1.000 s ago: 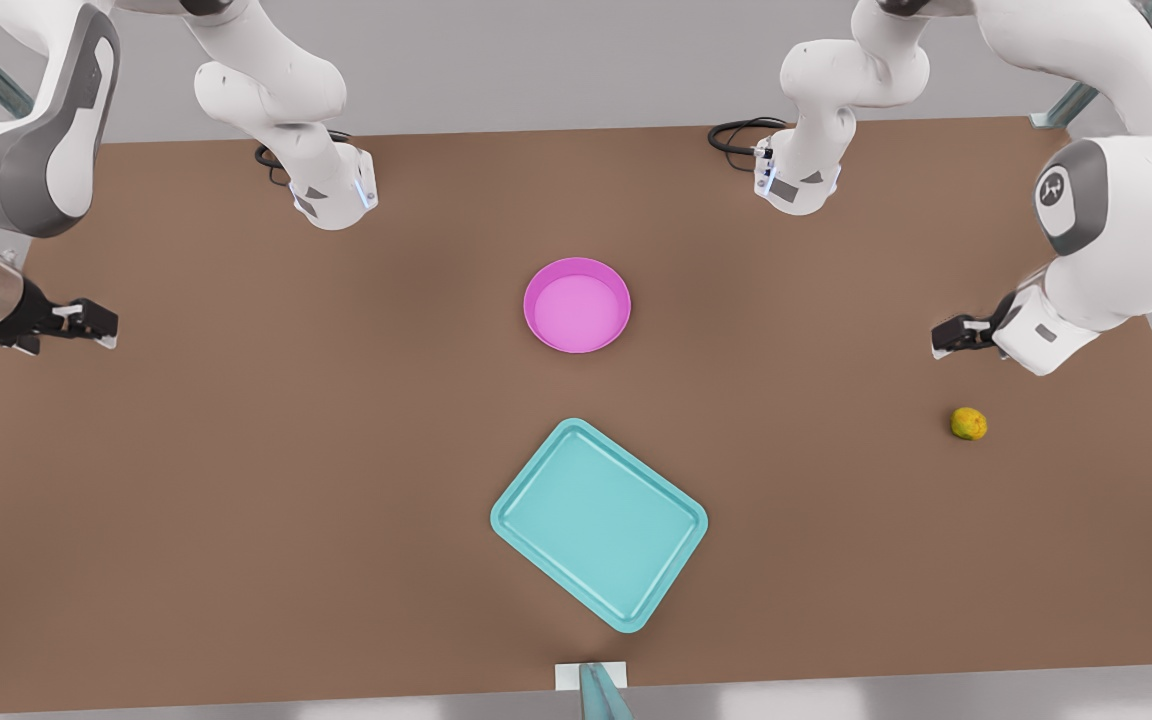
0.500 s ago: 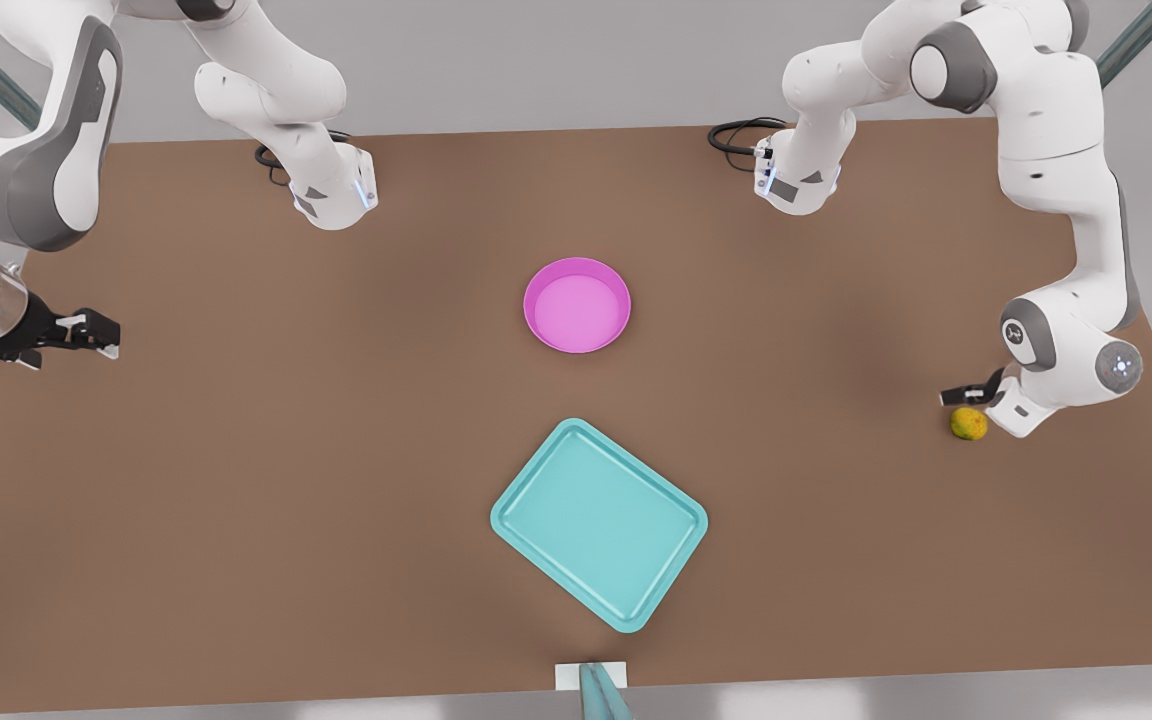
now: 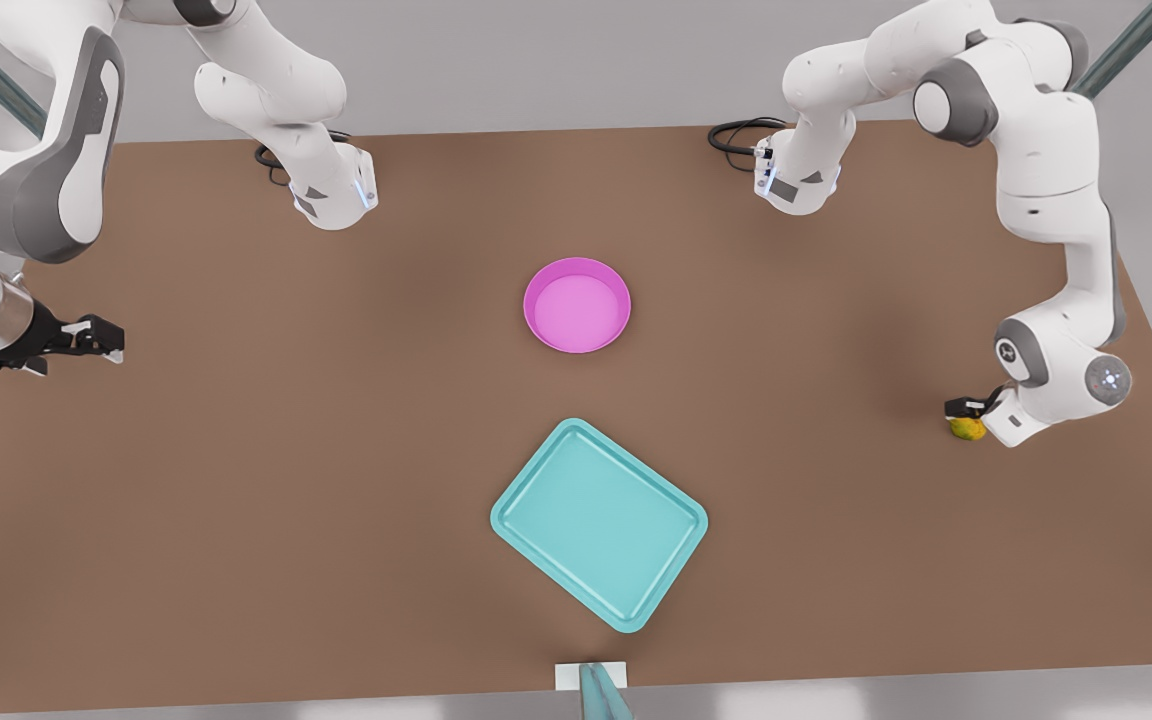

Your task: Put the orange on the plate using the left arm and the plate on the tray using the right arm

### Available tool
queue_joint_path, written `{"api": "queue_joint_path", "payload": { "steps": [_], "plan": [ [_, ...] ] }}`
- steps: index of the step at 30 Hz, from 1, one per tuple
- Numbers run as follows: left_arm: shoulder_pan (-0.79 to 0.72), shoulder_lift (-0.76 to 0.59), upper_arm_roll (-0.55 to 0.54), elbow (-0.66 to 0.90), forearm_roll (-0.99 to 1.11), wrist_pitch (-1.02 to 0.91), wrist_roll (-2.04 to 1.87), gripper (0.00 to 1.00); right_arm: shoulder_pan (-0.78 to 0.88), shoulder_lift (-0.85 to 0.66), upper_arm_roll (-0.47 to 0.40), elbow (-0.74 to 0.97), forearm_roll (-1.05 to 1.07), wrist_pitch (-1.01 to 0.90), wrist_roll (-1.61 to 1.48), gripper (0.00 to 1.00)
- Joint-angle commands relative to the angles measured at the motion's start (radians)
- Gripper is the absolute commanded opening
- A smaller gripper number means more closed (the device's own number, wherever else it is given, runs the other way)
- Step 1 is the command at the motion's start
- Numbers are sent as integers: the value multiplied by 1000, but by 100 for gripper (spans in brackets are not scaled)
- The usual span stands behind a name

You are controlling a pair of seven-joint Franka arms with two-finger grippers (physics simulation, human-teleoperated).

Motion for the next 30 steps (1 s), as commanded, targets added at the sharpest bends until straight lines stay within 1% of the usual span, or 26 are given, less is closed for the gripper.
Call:
{"api": "queue_joint_path", "payload": {
  "steps": [1, 6, 13, 14, 15, 17, 18, 20, 21, 23, 27, 28, 30],
  "plan": [
    [0, 7, 0, 0, -1, 35, 145, 100, 0, 0, -1, 0, 0, -3, -21, 100],
    [3, 39, 0, 31, -1, 37, 144, 100, 0, 2, -1, 0, 0, -3, -21, 100],
    [0, 55, 0, 31, -3, 37, 129, 100, 0, 2, -1, 0, 0, -3, -23, 100],
    [0, 55, 0, 36, -3, 35, 124, 90, 0, 2, -1, 0, 0, -3, -23, 100],
    [0, 55, -1, 36, -1, 35, 101, 75, 0, 2, -1, 0, 1, -5, -21, 100],
    [0, 55, -3, 36, -3, 35, 89, 71, 0, 2, -1, 0, 1, -5, -21, 100],
    [-1, 56, -5, 36, -3, 35, 75, 66, 0, 0, -1, 0, 0, -5, -21, 100],
    [-1, 56, -6, 36, -3, 35, 69, 66, 2, 3, -1, 0, 0, -5, -20, 100],
    [-1, 56, -6, 37, -3, 35, 69, 66, 3, 28, -1, 14, 1, -17, -18, 100],
    [-1, 58, -8, 37, -1, 32, 55, 67, 5, 90, -2, 89, 3, -89, -15, 100],
    [-3, 62, -8, 37, -1, 32, 53, 67, 5, 92, -1, 93, 3, -103, -15, 100],
    [-1, 62, -8, 37, -3, 32, 50, 67, 40, 90, -2, 94, -17, -112, -18, 100],
    [-3, 62, -8, 37, -1, 32, 49, 67, 39, 92, -2, 117, -31, -120, -21, 100]
  ]
}}
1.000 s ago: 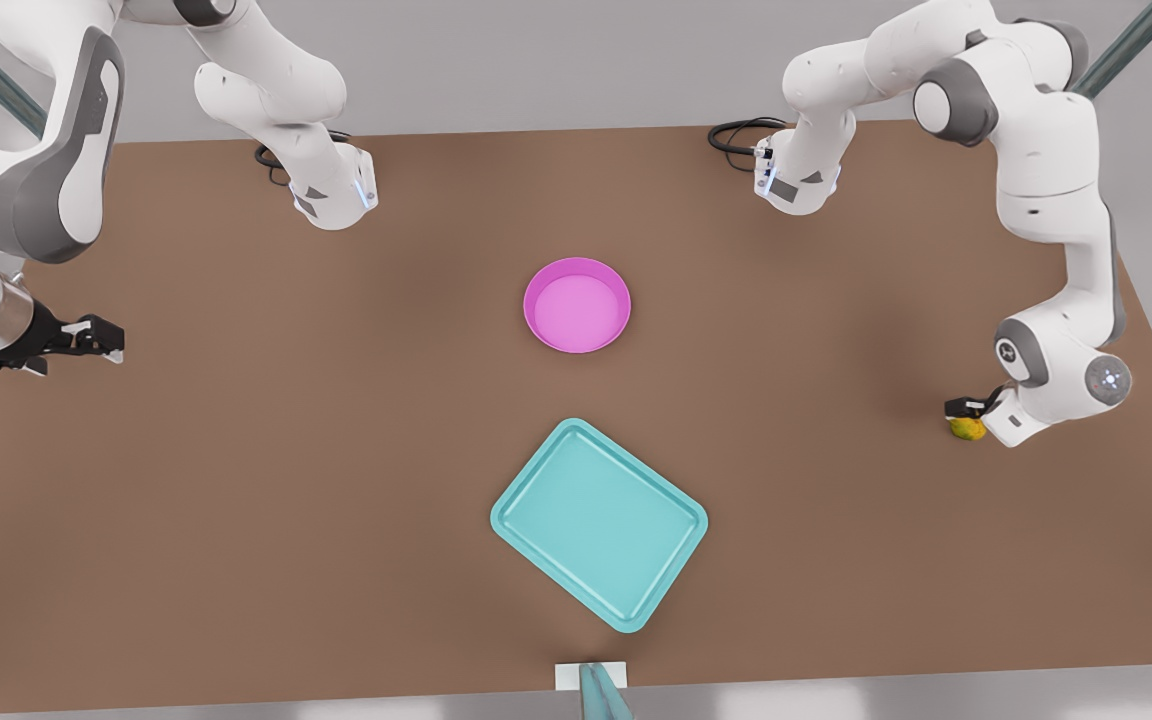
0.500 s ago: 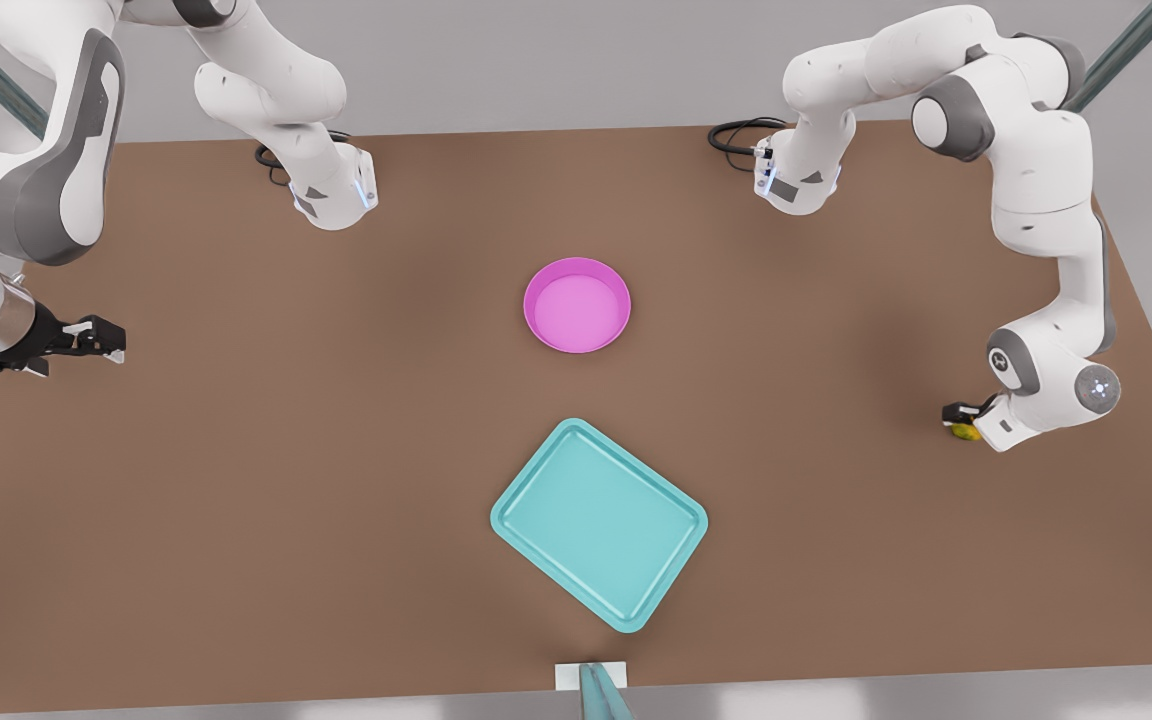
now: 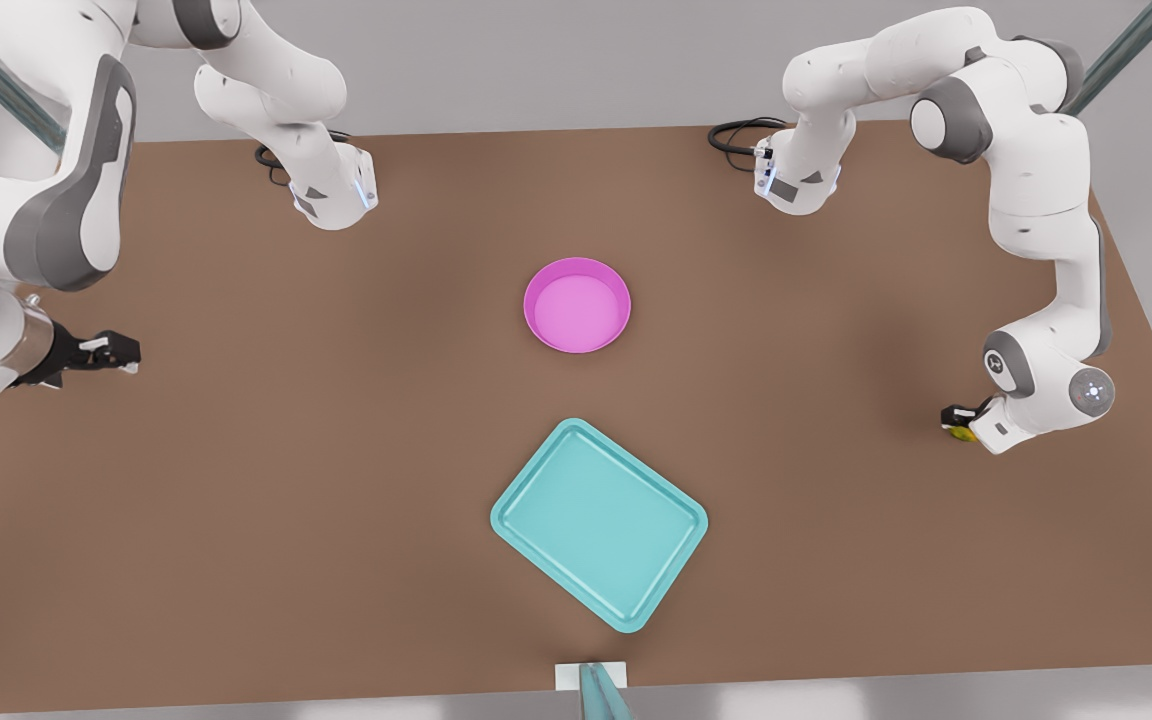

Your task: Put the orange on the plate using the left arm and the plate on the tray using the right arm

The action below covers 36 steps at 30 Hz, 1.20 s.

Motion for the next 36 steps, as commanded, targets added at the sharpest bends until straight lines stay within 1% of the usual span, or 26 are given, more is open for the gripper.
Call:
{"api": "queue_joint_path", "payload": {
  "steps": [1, 3, 4, 6, 7, 9, 10, 11, 12, 13, 14, 16, 20, 22, 24, 28, 30, 31, 32, 33, 36],
  "plan": [
    [0, -2, 0, 0, -6, -7, -6, 67, 2, 6, -1, 8, -12, -34, -4, 100],
    [-9, -36, -3, -1, -5, -26, -63, 67, 0, 15, -1, 8, -14, -34, -4, 100],
    [-22, -69, -3, -1, -5, -81, -98, 67, 0, 19, -1, 8, -14, -34, -4, 100],
    [-107, -177, -3, -12, -5, -209, -234, 67, 2, 18, -1, 8, -14, -34, -4, 100],
    [-196, -224, -9, -13, -5, -273, -368, 67, 2, 19, -1, 9, -14, -34, -5, 100],
    [-340, -266, -21, -12, -6, -315, -540, 67, 2, 19, -1, 9, -14, -32, -5, 100],
    [-465, -271, -21, -1, -6, -319, -673, 67, 8, 19, -1, 9, -14, -34, -5, 100],
    [-558, -266, -21, 31, -6, -339, -767, 67, 10, 20, 1, 9, -12, -32, -5, 100],
    [-646, -248, -21, 92, -6, -420, -863, 67, 13, 41, 4, 15, -6, -35, -13, 100],
    [-764, -229, -21, 121, -8, -436, -988, 67, 6, 43, 5, 11, 25, -49, -12, 100],
    [-842, -218, -21, 142, -6, -454, -1032, 67, 2, 52, 5, 17, 35, -54, -4, 100],
    [-913, -202, -41, 163, -8, -459, -1106, 67, 5, 45, 4, 28, 22, -57, -4, 100],
    [-921, -208, -230, 189, -6, -568, -1336, 67, 3, 43, 2, 20, 23, -71, -13, 100],
    [-930, -208, -297, 188, -6, -574, -1425, 67, 11, 26, -1, 15, 19, -69, -13, 100],
    [-968, -215, -305, 189, -8, -674, -1440, 67, 11, 26, -1, 14, 19, -66, -8, 100],
    [-983, -159, -323, 210, -37, -612, -1457, 69, 6, 23, -4, 11, 23, -65, -5, 100],
    [-983, -125, -323, 212, -35, -574, -1457, 69, -4, -1, -45, -20, 23, -94, -15, 100],
    [-994, -103, -323, 212, -35, -547, -1459, 71, -23, -5, -45, -60, 23, -94, -16, 100],
    [-999, -85, -323, 214, -34, -534, -1457, 78, -36, -27, -45, -100, 25, -92, -16, 100],
    [-999, -68, -323, 217, -23, -533, -1456, 100, -38, -31, -45, -103, 23, -94, -16, 100],
    [-1000, -50, -323, 221, -23, -507, -1457, 100, -38, -23, -45, -115, 23, -88, -15, 100]
  ]
}}
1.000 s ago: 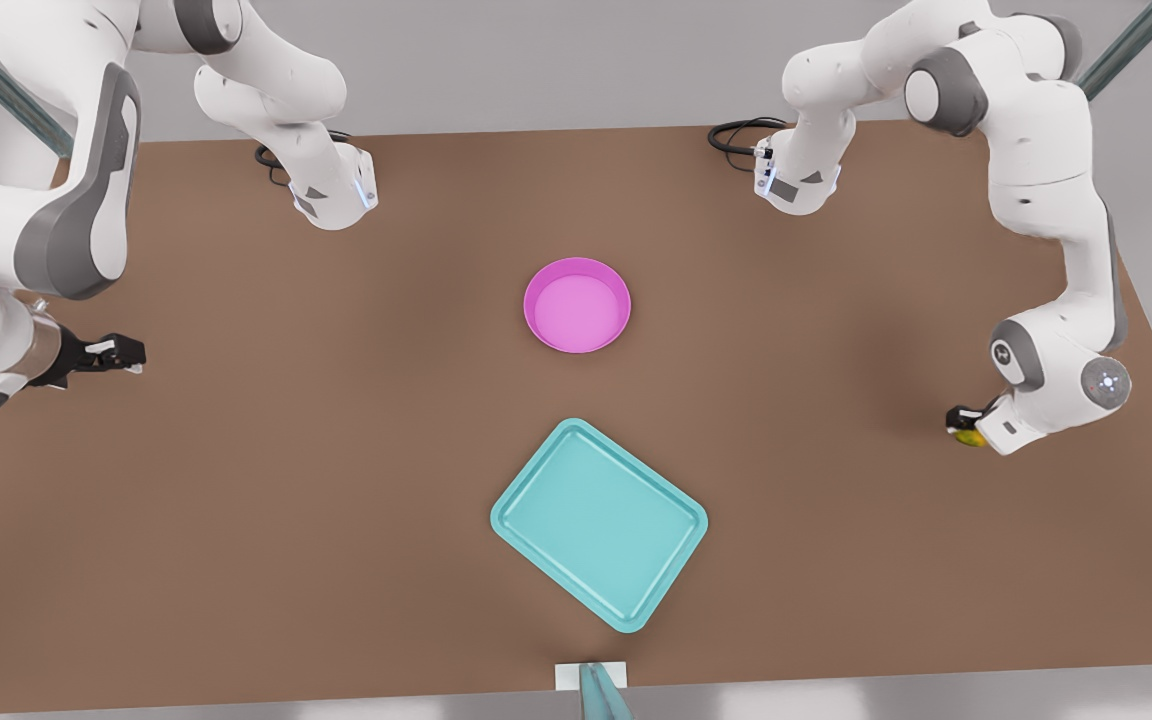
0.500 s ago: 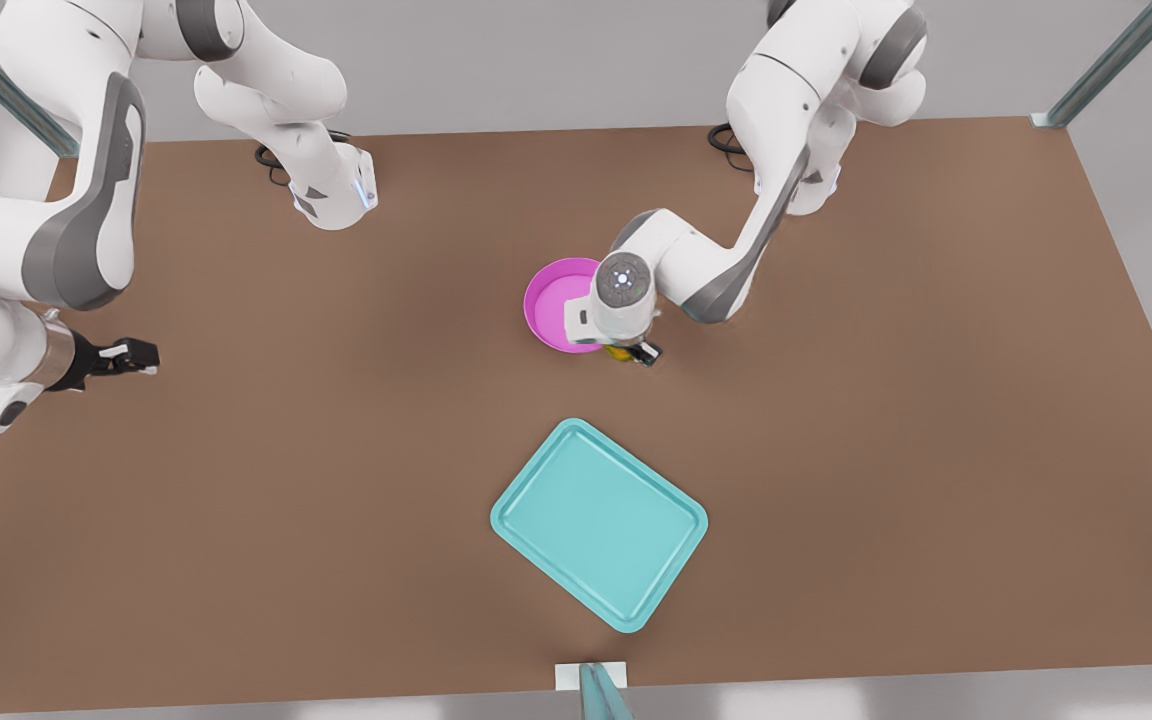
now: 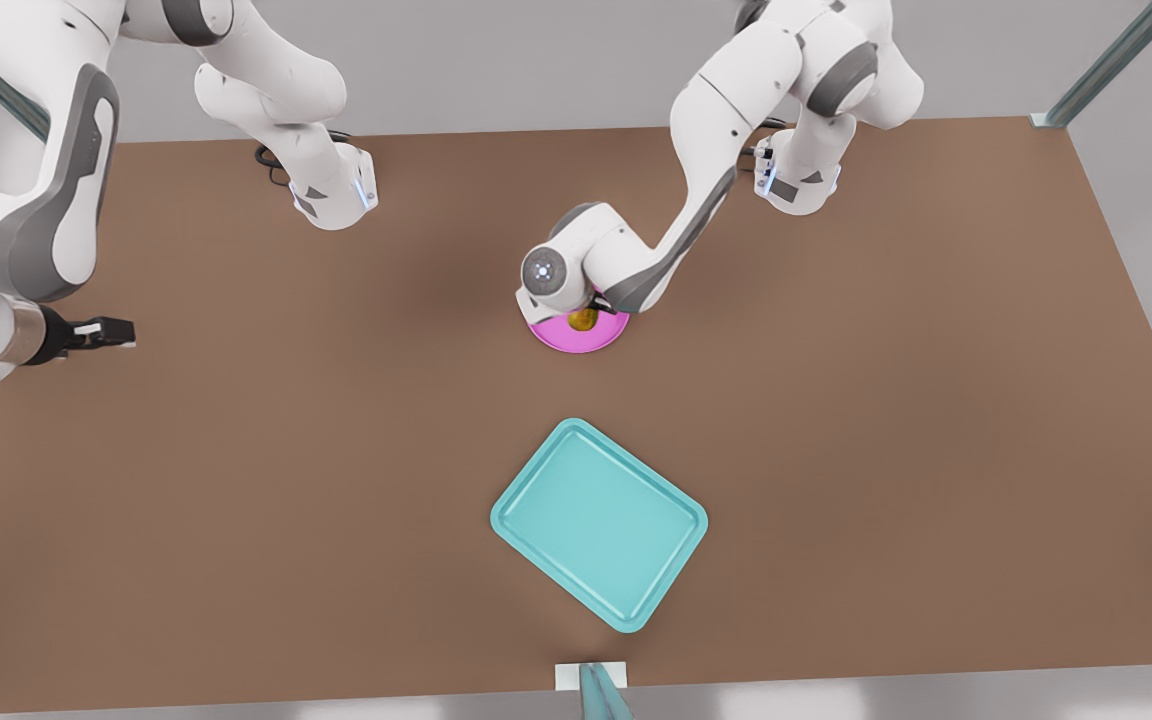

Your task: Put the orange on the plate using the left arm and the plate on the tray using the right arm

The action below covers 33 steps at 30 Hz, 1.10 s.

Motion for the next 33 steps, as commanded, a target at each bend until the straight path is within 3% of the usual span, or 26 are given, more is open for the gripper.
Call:
{"api": "queue_joint_path", "payload": {
  "steps": [1, 2, 3, 4, 5, 6, 8, 9, 10, 11, 12, 15, 17, 20, 25, 29, 33],
  "plan": [
    [1, -3, 0, 2, 4, 26, -364, 100, 3, 1, -1, -6, 1, 0, -4, 100],
    [17, -63, 53, 35, 1, -80, -298, 100, 5, 5, -1, -4, 2, 12, 1, 100],
    [19, -86, 173, 159, -13, -343, -108, 100, 6, 27, -1, -6, 4, 26, 4, 100],
    [17, -87, 380, 342, -57, -598, 98, 100, 19, 120, -1, -3, 11, 21, 2, 100],
    [17, -89, 613, 471, -97, -733, 268, 100, 23, 194, 2, -6, 88, 20, 1, 100],
    [19, -110, 814, 506, -111, -747, 412, 100, 26, 242, 5, -6, 159, 26, 1, 100],
    [22, -127, 960, 508, -117, -738, 534, 100, 46, 301, 36, -20, 290, 138, -7, 100],
    [91, -167, 925, 503, -122, -732, 524, 100, 37, 280, 80, -92, 320, 231, -13, 100],
    [377, -284, 507, 491, -62, -711, 381, 100, 37, 208, 125, -200, 320, 363, -19, 100],
    [698, -443, 74, 294, 44, -574, 247, 100, 37, 127, 166, -331, 320, 486, -19, 100],
    [738, -572, 30, 103, 66, -416, 284, 100, 37, 81, 199, -438, 320, 592, -18, 100],
    [740, -446, 26, 279, 84, -591, 311, 100, 46, 55, 340, -616, 324, 836, -7, 100],
    [741, -420, 26, 284, 81, -589, 325, 100, 51, 56, 409, -702, 369, 977, 33, 100],
    [741, -420, 24, 285, 64, -583, 328, 100, 100, 113, 478, -707, 550, 1014, 37, 100],
    [741, -400, 29, 285, 33, -580, 327, 100, 298, 191, 518, -684, 714, 1176, 39, 100],
    [741, -396, 23, 285, 32, -577, 320, 100, 373, 254, 535, -698, 715, 1298, 37, 100],
    [741, -390, 32, 287, 35, -579, 325, 100, 368, 246, 561, -716, 717, 1302, 37, 100]
  ]
}}
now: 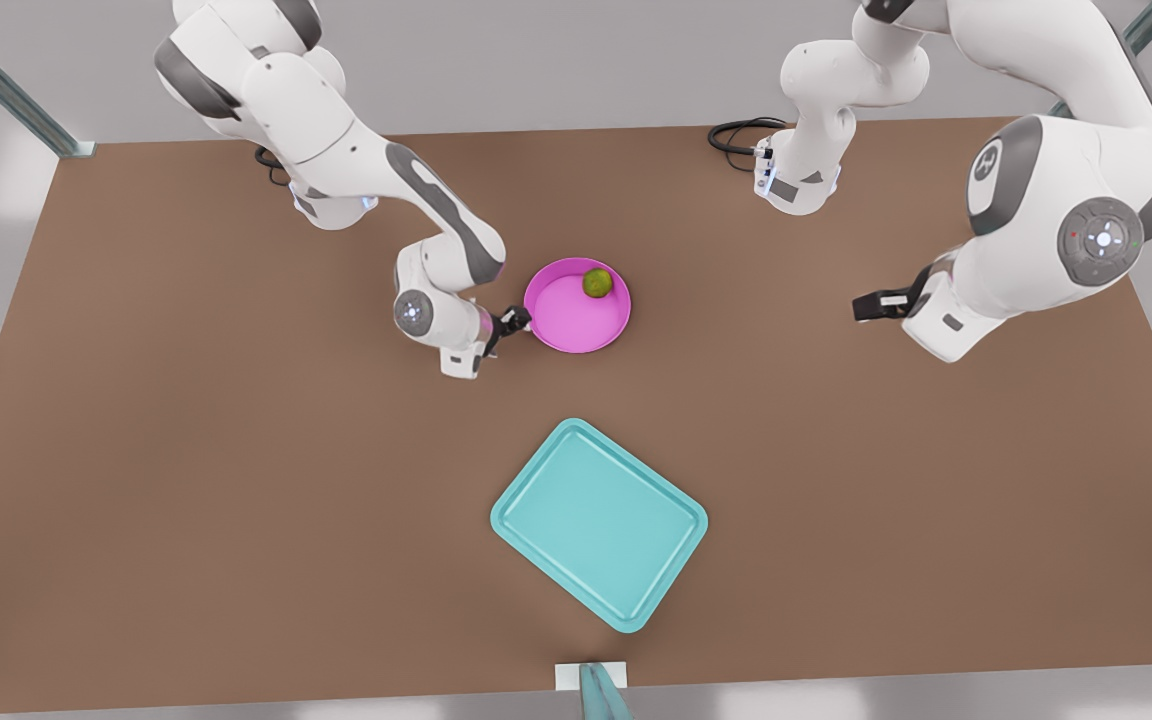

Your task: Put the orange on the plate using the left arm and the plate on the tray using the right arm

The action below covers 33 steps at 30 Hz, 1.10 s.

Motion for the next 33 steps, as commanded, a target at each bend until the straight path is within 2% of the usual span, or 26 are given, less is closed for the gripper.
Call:
{"api": "queue_joint_path", "payload": {
  "steps": [1, 6, 21, 22, 23, 24, 26, 28, 30, 32, 33],
  "plan": [
    [-1, -1, 1, 1, 0, -3, 63, 100, 2, -1, 13, -3, 14, 100, 12, 100],
    [-2, -1, -1, 1, 0, -3, 58, 100, 15, 16, 63, 15, 14, 100, 12, 100],
    [-2, 1, -4, 1, -2, -1, 58, 100, 38, 89, 67, 38, 14, 121, 10, 100],
    [-2, 1, -4, 1, -2, -1, 58, 100, 38, 91, 67, 38, 14, 120, 4, 94],
    [-2, 1, -4, -1, -2, -1, 58, 100, 39, 91, 68, 38, 14, 118, 4, 83],
    [-2, 1, -4, 1, -2, -1, 58, 100, 45, 91, 74, 38, 14, 118, 4, 77],
    [-2, 1, -5, 1, -2, -1, 58, 100, 45, 91, 76, 37, 14, 117, 4, 74],
    [-2, 3, -5, 1, -2, -1, 58, 100, 45, 91, 77, 37, 14, 114, 4, 68],
    [-2, 3, -5, -1, -3, 5, 55, 100, 42, 91, 77, 38, 14, 114, 3, 67],
    [-2, 3, -7, 1, -3, 5, 51, 100, 42, 95, 80, 38, 12, 111, 1, 58],
    [-2, 3, -7, 1, -3, 5, 51, 100, 41, 101, 82, 40, 12, 111, 0, 57]
  ]
}}
